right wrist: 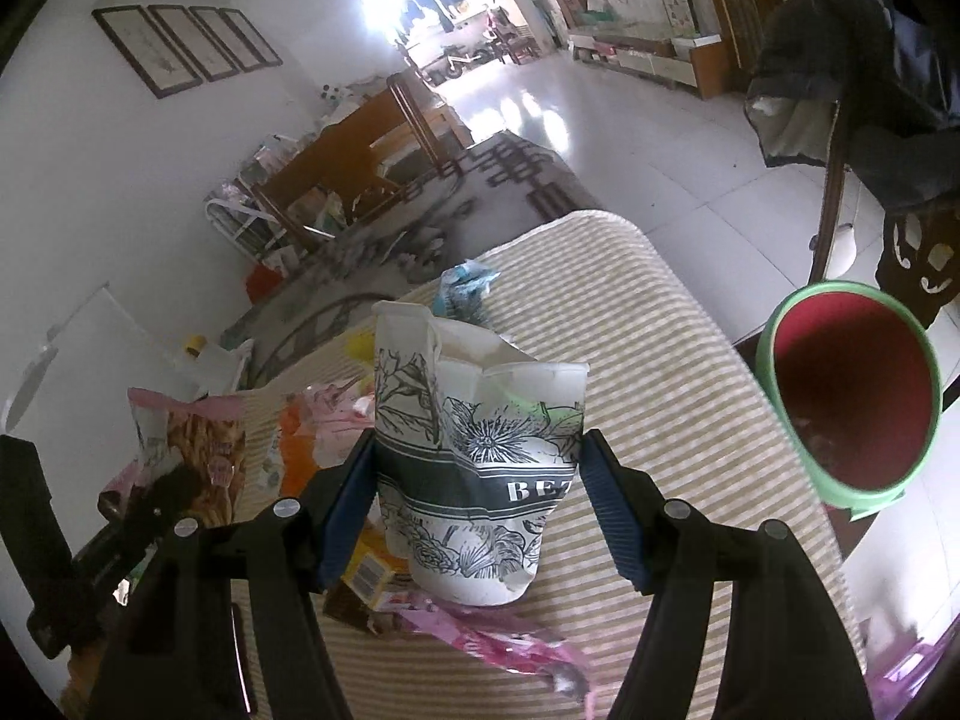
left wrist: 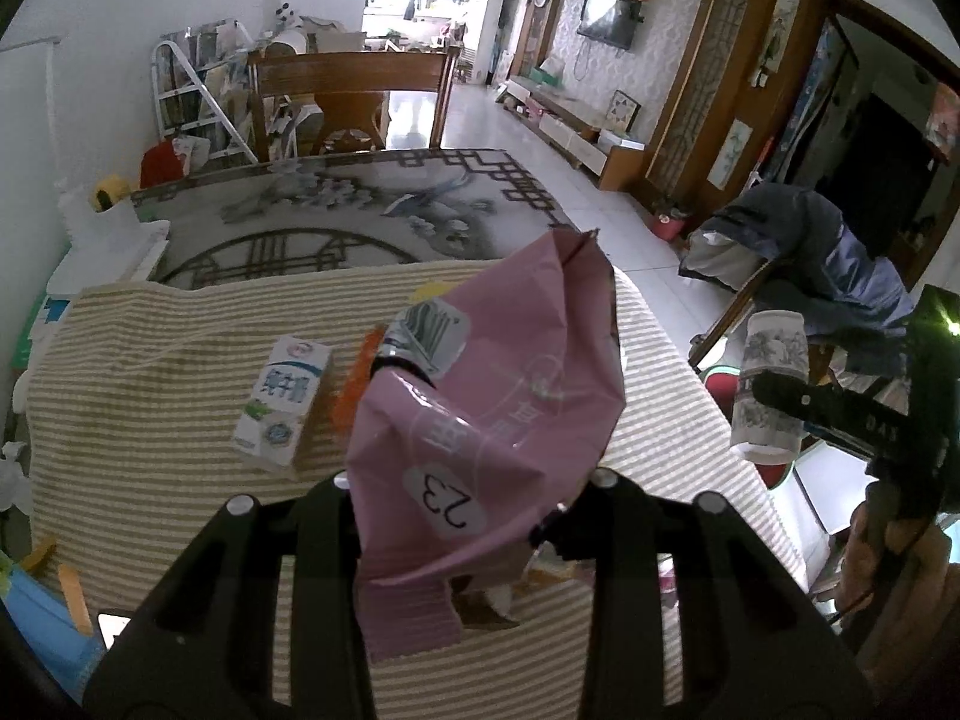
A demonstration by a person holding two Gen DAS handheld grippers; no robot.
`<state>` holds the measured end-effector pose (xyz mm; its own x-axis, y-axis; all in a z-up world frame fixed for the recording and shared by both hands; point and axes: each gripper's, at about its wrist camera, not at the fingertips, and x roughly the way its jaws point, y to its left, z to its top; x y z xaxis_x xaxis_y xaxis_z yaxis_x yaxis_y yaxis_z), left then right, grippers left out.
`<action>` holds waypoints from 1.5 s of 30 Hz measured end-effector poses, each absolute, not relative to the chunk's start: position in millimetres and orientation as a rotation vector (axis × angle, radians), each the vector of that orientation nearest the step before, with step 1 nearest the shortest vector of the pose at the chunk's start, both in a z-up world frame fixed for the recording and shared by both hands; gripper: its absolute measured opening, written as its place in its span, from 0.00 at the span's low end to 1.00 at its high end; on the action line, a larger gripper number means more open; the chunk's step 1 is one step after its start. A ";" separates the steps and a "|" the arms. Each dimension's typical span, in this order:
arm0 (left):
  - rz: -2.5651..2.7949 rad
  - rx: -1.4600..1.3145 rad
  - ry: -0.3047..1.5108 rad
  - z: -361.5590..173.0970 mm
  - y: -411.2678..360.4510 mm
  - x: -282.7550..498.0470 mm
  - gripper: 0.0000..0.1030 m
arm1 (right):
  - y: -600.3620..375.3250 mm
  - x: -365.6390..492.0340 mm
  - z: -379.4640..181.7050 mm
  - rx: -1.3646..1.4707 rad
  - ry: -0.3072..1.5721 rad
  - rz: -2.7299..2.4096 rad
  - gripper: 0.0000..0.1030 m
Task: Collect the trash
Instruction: 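Lift the pink bag with the left gripper while the right gripper grasps the paper cup, then drop the pink bag and paper cup into the red bin, opening both grippers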
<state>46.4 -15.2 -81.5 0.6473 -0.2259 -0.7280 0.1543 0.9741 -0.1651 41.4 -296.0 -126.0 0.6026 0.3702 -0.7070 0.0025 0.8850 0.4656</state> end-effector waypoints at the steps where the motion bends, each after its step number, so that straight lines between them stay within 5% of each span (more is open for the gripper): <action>1: -0.216 -0.093 0.842 -81.7 -19.3 47.6 0.32 | -300.4 42.8 -126.0 0.449 0.906 0.224 0.63; 20: -0.235 -0.097 0.880 -91.2 -120.7 76.8 0.33 | -395.4 74.2 -135.8 0.462 0.924 0.219 0.64; 45: -0.648 -0.004 1.039 -140.7 -367.7 131.5 0.34 | -580.8 53.9 -177.8 0.636 0.928 -0.055 0.64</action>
<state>131.5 -367.7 -140.7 0.3398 -0.4991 -0.7971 0.4959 0.8153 -0.2991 53.9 -580.8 -177.8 0.6115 0.2208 -0.7598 0.3095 0.8170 0.4865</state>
